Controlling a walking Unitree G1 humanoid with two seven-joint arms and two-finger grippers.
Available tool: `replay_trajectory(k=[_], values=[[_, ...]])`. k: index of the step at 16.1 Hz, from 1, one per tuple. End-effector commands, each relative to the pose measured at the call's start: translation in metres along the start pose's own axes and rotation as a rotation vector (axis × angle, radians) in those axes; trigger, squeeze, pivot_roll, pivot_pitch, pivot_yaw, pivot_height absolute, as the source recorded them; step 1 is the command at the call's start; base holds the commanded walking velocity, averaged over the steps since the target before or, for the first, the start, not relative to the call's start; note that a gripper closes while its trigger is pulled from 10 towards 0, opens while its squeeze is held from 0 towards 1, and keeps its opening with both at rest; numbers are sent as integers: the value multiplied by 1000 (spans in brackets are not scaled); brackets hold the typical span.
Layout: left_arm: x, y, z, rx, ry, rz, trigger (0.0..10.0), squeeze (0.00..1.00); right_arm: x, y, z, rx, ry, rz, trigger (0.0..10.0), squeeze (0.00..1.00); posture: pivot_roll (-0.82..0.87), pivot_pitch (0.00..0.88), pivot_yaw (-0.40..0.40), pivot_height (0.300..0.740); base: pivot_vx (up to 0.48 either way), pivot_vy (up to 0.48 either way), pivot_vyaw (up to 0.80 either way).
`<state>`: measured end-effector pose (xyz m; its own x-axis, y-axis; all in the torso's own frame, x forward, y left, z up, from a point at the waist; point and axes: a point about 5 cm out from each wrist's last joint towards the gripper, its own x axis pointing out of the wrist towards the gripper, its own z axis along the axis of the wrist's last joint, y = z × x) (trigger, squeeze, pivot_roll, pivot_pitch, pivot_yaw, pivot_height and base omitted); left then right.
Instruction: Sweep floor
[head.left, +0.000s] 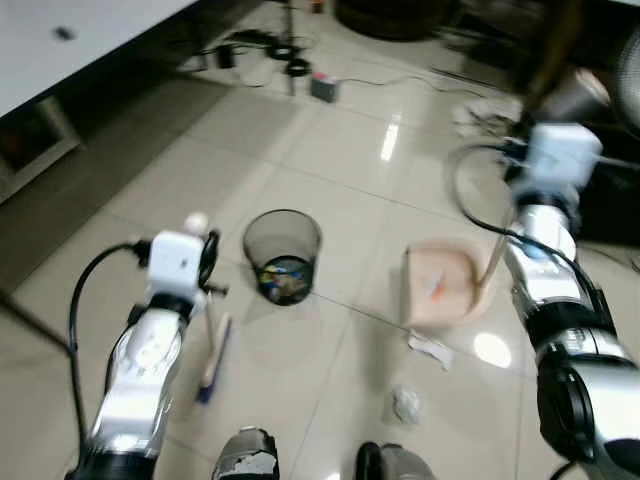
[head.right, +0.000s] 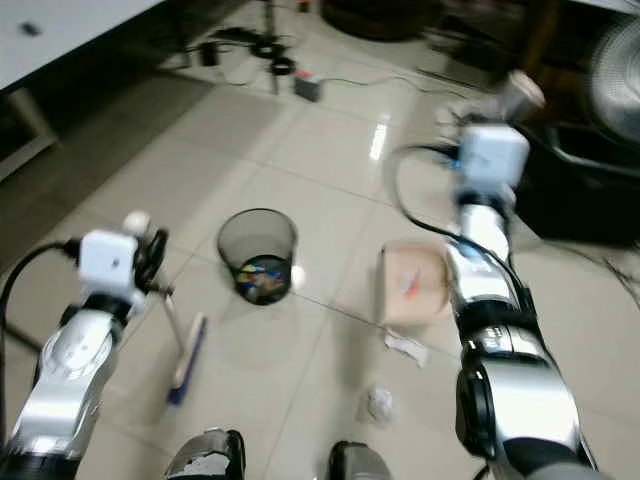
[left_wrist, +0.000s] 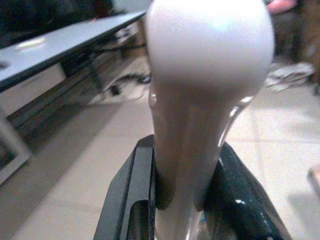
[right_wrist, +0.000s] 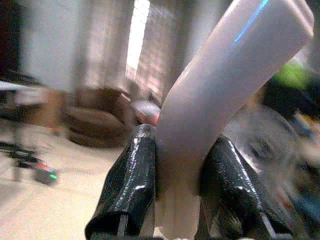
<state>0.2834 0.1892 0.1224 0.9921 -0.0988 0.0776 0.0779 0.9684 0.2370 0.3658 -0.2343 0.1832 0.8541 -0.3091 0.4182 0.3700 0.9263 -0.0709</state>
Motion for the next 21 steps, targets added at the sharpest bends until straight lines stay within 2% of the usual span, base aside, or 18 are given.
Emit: replay_trajectory(k=[1, 4, 8, 9, 11, 16, 21], values=[[8, -10, 7, -10, -47, -30, 10000, 0, 4, -12, 12, 26, -56, -40, 10000, 0, 42, 98, 4, 740, 0, 0, -800], [16, -17, 11, -24, -64, -41, 10000, 0, -1, -18, 10, -7, -46, -8, 10000, 0, 6, 102, 14, 740, 0, 0, -788], [18, -23, 11, -48, -71, -54, 10000, 0, -10, -20, 6, 23, 14, 82, 10000, 0, -25, 116, 13, 740, 0, 0, -797], [16, -18, 7, -52, -62, -31, 10000, 0, -21, -20, -8, 64, 94, 86, 10000, 0, -23, 128, 4, 740, 0, 0, -800], [14, -14, 5, -53, -58, -15, 10000, 0, -28, -20, -18, 84, 146, 74, 10000, 0, -19, 133, 0, 740, 0, 0, -800], [13, -8, 3, -35, -56, -3, 10000, 0, -42, -21, -28, 104, 223, 67, 10000, 0, -10, 142, -1, 740, 0, 0, -800], [18, -6, 5, -24, -63, -10, 10000, 0, -47, -25, -29, 91, 239, 45, 10000, 0, -16, 149, 8, 740, 0, 433, -800]])
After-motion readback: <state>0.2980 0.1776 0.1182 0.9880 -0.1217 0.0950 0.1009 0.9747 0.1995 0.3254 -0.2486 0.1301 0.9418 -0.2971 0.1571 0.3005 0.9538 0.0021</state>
